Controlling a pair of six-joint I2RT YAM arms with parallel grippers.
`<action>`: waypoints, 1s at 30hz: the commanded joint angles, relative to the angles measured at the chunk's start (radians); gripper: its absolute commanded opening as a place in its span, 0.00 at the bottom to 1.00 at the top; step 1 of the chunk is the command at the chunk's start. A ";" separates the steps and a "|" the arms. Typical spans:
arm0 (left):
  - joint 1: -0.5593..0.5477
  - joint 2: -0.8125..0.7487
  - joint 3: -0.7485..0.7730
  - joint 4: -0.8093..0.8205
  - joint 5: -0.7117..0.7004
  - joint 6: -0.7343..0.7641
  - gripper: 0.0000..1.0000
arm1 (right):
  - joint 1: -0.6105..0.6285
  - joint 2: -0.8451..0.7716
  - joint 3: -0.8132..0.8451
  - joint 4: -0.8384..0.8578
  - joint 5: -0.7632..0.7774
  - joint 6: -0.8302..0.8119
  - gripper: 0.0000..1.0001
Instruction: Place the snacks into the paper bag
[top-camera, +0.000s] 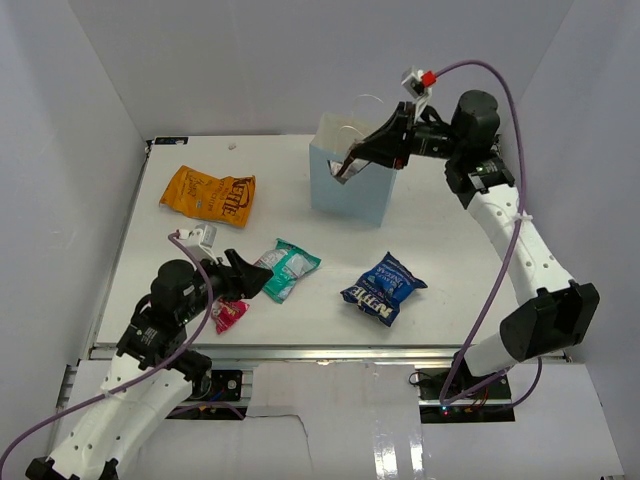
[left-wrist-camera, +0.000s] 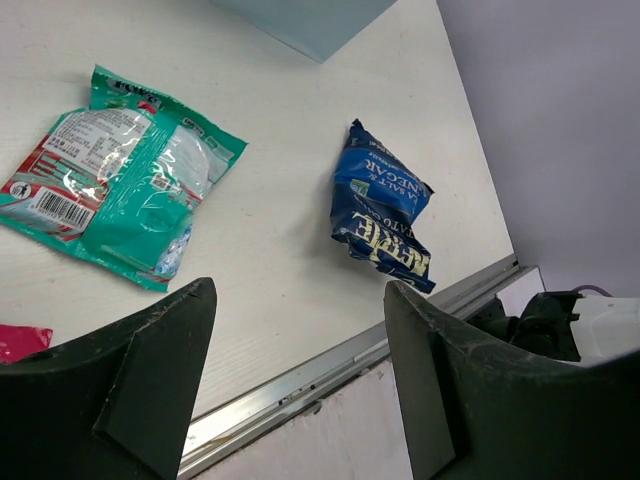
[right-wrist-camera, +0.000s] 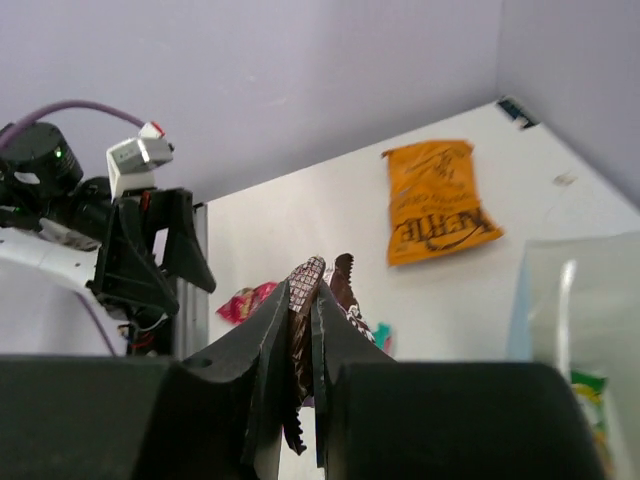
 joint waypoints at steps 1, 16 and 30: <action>-0.003 -0.007 -0.006 -0.061 -0.055 -0.006 0.78 | -0.045 0.014 0.145 0.024 -0.006 0.000 0.08; -0.003 0.076 0.020 -0.081 -0.066 0.043 0.78 | -0.166 0.164 0.449 -0.069 0.210 -0.176 0.08; -0.003 0.233 0.095 -0.089 -0.106 0.122 0.79 | -0.106 0.281 0.337 -0.253 0.359 -0.451 0.19</action>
